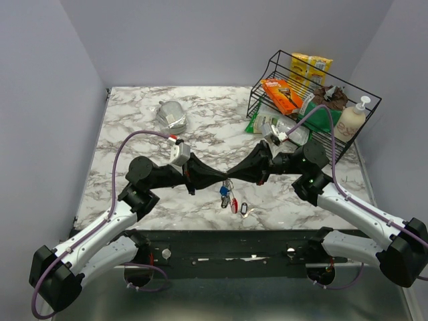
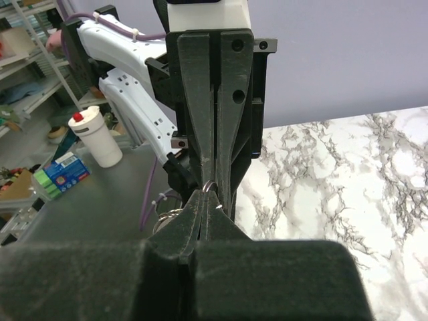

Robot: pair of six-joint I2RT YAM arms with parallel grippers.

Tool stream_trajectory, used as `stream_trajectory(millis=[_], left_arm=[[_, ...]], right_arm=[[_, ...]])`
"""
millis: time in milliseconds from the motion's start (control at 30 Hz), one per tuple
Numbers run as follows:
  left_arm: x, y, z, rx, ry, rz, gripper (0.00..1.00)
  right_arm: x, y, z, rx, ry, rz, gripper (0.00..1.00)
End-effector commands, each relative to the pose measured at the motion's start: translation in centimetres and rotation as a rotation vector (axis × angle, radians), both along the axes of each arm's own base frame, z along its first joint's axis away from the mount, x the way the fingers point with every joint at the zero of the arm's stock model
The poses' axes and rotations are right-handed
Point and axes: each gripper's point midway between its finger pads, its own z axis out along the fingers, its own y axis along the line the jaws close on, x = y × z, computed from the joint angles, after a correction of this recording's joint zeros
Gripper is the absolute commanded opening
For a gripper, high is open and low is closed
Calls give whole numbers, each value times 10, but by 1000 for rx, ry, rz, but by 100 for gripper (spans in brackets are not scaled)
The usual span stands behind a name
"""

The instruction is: Put the keys on the keyring

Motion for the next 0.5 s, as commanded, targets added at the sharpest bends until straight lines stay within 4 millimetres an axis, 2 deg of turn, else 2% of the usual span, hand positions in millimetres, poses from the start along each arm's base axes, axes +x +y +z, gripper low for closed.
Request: stream_trajectory(millis=[0,267,467], left_arm=[[3,0,7,-30,-22,22,0],[3,6,1,4,-30,58,0],[0,11,5,1,-51,75,0]], right_arm=[[-4,0,3,28,-40,10,1],[-3,-1,3,31,-42,-9,1],[2,0,-3,23,-24,-27,1]])
